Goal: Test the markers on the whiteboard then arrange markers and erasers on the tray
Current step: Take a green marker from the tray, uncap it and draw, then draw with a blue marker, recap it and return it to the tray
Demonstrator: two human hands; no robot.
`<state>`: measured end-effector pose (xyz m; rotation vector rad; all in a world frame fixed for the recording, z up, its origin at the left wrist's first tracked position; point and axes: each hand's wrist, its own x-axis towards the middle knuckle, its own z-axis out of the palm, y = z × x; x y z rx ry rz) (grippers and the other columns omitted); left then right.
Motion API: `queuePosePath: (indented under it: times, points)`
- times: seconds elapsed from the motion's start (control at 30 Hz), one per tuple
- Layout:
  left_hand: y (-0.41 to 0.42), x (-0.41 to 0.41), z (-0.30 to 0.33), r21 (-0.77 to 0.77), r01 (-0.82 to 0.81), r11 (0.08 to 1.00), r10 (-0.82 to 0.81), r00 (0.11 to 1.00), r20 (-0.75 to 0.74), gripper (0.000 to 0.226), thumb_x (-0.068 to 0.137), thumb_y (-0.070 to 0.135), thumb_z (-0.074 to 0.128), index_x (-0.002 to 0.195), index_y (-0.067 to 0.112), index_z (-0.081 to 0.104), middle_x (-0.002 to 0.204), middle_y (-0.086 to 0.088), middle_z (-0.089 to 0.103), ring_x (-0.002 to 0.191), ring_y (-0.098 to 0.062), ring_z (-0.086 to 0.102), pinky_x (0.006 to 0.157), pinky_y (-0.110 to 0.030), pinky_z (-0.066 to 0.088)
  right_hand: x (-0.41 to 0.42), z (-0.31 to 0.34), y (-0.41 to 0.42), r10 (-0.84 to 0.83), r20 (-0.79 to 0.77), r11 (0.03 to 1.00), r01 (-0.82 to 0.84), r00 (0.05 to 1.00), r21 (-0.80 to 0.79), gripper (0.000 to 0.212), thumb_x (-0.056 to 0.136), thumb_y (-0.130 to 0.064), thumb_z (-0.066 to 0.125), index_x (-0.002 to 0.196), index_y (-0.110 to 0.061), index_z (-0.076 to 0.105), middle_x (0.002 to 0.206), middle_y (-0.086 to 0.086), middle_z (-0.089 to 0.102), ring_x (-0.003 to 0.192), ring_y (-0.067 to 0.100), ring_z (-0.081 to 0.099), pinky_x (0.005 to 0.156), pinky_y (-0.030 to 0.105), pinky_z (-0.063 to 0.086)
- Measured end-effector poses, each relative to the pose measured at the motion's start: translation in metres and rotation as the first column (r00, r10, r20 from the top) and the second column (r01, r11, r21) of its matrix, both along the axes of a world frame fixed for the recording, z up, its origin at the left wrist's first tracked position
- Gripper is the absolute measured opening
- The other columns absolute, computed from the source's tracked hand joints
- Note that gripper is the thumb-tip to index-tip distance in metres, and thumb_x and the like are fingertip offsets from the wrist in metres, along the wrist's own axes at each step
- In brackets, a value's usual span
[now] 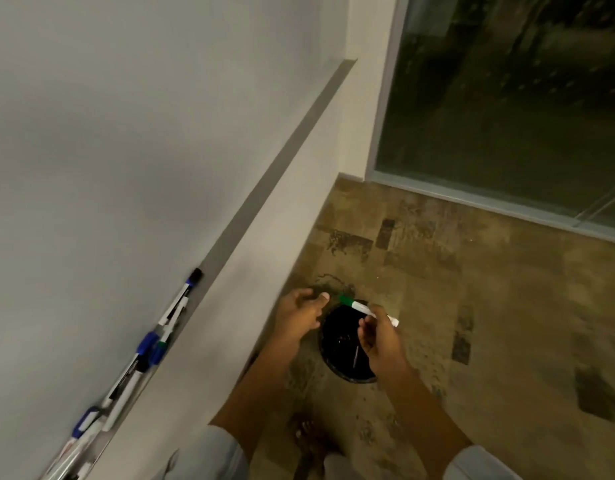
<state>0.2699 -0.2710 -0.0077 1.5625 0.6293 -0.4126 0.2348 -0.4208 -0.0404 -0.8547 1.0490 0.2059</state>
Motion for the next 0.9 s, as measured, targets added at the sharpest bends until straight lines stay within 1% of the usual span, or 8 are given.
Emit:
queuePosePath:
  times: [0.2,0.33,0.47,0.57,0.67,0.77,0.83,0.9]
  points:
    - [0.030,0.017,-0.005,0.032,0.006,0.999,-0.005,1.000,-0.028,0.036,0.083,0.031,0.076,0.108,0.007,0.063,0.101,-0.009,0.068,0.090,-0.023,0.070,0.077,-0.038,0.061,0.022,-0.032,-0.013,0.054,-0.109,0.994,-0.064,0.993,-0.094,0.030,0.086,-0.037,0.074,0.080,-0.008,0.067,0.072,0.005,0.065,0.066,0.015,0.059,0.062,0.030,0.050]
    - [0.051,0.023,-0.002,0.037,-0.033,0.999,0.033,0.999,-0.006,0.028,0.085,0.029,0.074,0.102,0.009,0.066,0.101,-0.008,0.070,0.092,-0.023,0.071,0.078,-0.037,0.061,0.029,-0.040,-0.001,0.078,-0.155,0.986,-0.100,0.985,-0.135,0.025,0.091,-0.037,0.068,0.081,-0.015,0.063,0.087,0.004,0.067,0.081,0.017,0.063,0.072,0.035,0.049]
    - [0.075,0.018,0.001,0.028,-0.110,0.994,0.110,0.994,-0.017,0.032,0.085,0.031,0.073,0.106,0.008,0.065,0.104,-0.011,0.070,0.091,-0.026,0.071,0.080,-0.040,0.061,0.039,-0.041,0.035,0.169,-0.164,0.974,-0.190,0.972,-0.122,0.024,0.095,-0.027,0.064,0.080,-0.008,0.064,0.084,0.008,0.066,0.073,0.019,0.061,0.073,0.037,0.050]
    - [0.103,0.009,0.003,0.046,-0.204,0.978,0.206,0.978,-0.035,0.034,0.087,0.032,0.071,0.110,0.009,0.063,0.107,-0.010,0.068,0.094,-0.026,0.069,0.082,-0.042,0.060,0.052,-0.031,0.086,0.354,-0.086,0.918,-0.364,0.931,-0.157,0.026,0.095,-0.020,0.062,0.072,-0.008,0.065,0.070,0.008,0.061,0.057,0.017,0.051,0.059,0.033,0.044]
    - [0.142,-0.004,0.005,0.024,-0.352,0.936,0.353,0.934,-0.049,0.034,0.089,0.028,0.069,0.113,0.005,0.060,0.107,-0.013,0.067,0.088,-0.023,0.069,0.065,-0.032,0.059,0.061,-0.014,0.149,0.638,0.075,0.722,-0.561,0.767,-0.404,0.012,0.094,-0.017,0.062,0.085,-0.012,0.068,0.078,0.003,0.065,0.063,0.013,0.057,0.054,0.022,0.045]
    - [0.188,-0.029,0.010,0.038,-0.515,0.857,0.516,0.854,-0.068,0.024,0.093,0.017,0.062,0.111,0.002,0.061,0.100,-0.015,0.067,0.082,-0.024,0.068,0.060,-0.031,0.056,0.061,-0.001,0.215,0.913,0.081,0.348,-0.660,0.400,-0.666,0.015,0.090,-0.020,0.069,0.105,-0.016,0.067,0.099,-0.002,0.070,0.088,0.015,0.067,0.079,0.029,0.057]
    - [0.216,-0.050,0.012,0.066,-0.590,0.805,0.593,0.802,-0.071,0.020,0.093,0.010,0.056,0.109,-0.001,0.063,0.092,-0.016,0.066,0.075,-0.023,0.066,0.060,-0.033,0.056,0.056,0.000,0.255,0.976,0.022,0.166,-0.673,0.216,-0.721,0.019,0.088,-0.024,0.072,0.103,-0.016,0.065,0.098,-0.003,0.069,0.089,0.017,0.069,0.086,0.030,0.055]
    - [0.242,-0.070,0.014,0.092,-0.653,0.752,0.659,0.747,-0.087,0.018,0.092,0.006,0.054,0.106,-0.002,0.063,0.089,-0.017,0.066,0.074,-0.026,0.065,0.061,-0.034,0.056,0.047,-0.007,0.286,0.980,0.004,0.152,-0.745,0.197,-0.650,0.020,0.087,-0.027,0.073,0.098,-0.012,0.066,0.092,0.004,0.072,0.083,0.021,0.071,0.084,0.035,0.058]
